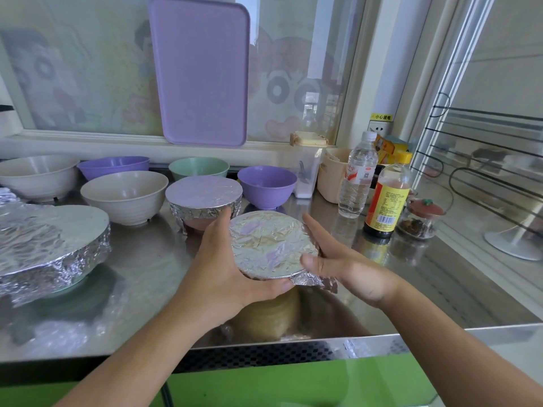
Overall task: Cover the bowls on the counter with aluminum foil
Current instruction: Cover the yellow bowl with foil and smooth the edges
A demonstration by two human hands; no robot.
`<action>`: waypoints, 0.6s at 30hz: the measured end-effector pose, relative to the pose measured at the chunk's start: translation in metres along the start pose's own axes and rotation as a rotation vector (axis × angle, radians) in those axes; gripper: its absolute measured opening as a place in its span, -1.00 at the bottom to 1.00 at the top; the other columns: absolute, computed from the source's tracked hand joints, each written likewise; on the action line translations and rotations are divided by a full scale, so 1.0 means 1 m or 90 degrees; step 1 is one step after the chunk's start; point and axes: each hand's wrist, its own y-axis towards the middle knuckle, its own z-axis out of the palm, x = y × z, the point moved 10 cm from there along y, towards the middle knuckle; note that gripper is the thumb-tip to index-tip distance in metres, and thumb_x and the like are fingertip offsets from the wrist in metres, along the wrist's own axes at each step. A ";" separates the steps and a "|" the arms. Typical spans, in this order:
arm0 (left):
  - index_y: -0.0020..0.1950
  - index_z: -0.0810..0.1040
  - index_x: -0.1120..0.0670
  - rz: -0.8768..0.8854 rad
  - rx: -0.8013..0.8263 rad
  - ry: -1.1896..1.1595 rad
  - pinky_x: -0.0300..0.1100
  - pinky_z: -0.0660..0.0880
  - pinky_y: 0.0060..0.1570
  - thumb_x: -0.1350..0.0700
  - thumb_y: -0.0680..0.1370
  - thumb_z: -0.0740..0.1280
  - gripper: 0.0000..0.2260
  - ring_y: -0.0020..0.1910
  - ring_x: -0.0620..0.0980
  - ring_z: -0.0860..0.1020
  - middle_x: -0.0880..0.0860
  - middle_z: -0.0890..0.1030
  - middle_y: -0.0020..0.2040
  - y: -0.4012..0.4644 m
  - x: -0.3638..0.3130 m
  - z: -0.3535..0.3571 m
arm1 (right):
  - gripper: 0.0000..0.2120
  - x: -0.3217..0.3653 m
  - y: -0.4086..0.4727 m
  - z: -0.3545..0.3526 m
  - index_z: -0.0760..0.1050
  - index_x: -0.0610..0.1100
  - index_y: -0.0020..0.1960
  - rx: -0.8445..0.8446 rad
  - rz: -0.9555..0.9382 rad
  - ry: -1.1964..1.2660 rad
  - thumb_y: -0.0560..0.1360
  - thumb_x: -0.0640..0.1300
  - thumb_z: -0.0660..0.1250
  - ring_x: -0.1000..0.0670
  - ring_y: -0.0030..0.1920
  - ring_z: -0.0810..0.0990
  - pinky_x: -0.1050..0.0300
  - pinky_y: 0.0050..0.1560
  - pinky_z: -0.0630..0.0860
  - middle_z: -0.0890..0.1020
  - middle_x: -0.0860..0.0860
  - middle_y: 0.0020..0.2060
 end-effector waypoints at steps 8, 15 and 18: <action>0.36 0.14 -0.45 0.008 0.047 0.011 -0.50 0.33 0.25 -0.26 0.09 0.74 0.04 0.35 -0.53 0.31 -0.47 0.29 0.35 0.001 -0.010 0.004 | -0.63 0.026 0.021 -0.020 0.44 0.29 0.50 -0.127 0.008 -0.042 0.70 0.19 0.24 0.27 0.36 0.51 0.26 0.31 0.41 0.52 0.33 0.42; 0.20 0.09 -0.66 0.002 0.075 0.006 -0.64 0.28 0.14 -0.18 0.12 0.76 0.00 0.34 -0.55 0.29 -0.52 0.25 0.32 0.004 -0.011 0.007 | -0.68 0.025 0.032 -0.004 0.59 0.17 0.39 -0.103 0.017 -0.081 0.70 0.18 0.25 0.20 -0.06 0.64 0.20 -0.11 0.61 0.64 0.22 0.07; 0.38 0.08 -0.51 -0.003 0.085 -0.001 -0.52 0.26 0.29 -0.23 0.12 0.74 0.07 0.40 -0.51 0.25 -0.46 0.21 0.39 0.003 -0.005 0.008 | -0.40 0.014 0.022 -0.006 0.40 0.25 0.54 -0.087 0.031 -0.064 0.54 0.36 0.36 0.13 0.39 0.54 -0.05 0.40 0.50 0.55 0.27 0.40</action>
